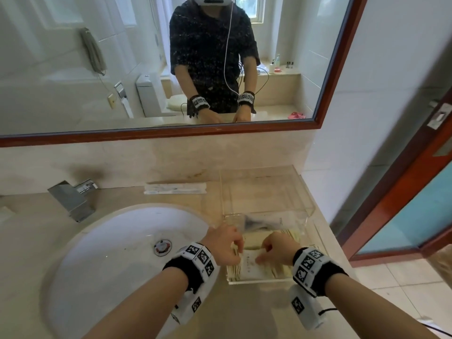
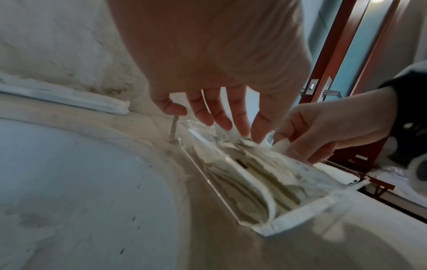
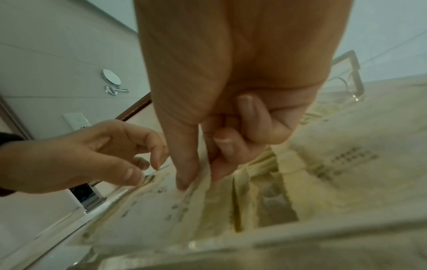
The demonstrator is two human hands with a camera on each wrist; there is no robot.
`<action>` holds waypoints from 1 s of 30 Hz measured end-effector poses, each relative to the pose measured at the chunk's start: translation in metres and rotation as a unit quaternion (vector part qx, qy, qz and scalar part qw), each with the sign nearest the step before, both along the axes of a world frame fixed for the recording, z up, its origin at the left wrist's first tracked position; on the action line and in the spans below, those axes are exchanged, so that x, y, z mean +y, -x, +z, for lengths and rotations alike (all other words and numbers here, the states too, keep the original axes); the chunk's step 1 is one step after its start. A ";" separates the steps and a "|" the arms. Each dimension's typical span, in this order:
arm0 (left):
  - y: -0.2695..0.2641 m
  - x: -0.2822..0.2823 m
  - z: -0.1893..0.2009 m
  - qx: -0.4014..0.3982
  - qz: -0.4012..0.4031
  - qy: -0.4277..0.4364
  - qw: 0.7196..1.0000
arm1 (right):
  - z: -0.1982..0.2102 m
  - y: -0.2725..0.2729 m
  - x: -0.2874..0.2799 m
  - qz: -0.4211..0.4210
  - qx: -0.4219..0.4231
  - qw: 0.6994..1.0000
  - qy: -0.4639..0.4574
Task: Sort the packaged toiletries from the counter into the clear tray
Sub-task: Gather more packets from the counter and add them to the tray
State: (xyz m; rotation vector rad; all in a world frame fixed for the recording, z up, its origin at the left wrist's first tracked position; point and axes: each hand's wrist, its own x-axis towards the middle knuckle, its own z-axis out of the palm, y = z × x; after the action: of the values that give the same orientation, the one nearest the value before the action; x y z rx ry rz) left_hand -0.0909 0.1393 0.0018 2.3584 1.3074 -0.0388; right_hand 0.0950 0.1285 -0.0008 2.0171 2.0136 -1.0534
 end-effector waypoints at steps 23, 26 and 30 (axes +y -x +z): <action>-0.008 -0.024 -0.007 0.154 -0.060 -0.034 0.986 | 0.006 0.021 0.001 0.070 -0.039 0.997 0.002; -0.008 -0.024 -0.008 0.144 -0.052 -0.030 0.988 | 0.006 0.022 0.001 0.074 -0.042 0.996 0.003; -0.006 -0.025 -0.009 0.137 -0.058 -0.034 0.988 | 0.008 0.023 0.003 0.079 -0.049 0.996 0.010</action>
State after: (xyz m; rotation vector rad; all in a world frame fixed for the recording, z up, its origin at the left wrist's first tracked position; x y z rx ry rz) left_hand -0.0847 0.1143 -0.0073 2.5545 1.3091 -0.3705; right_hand 0.0722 0.1311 0.0068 1.8257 2.0636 -0.9202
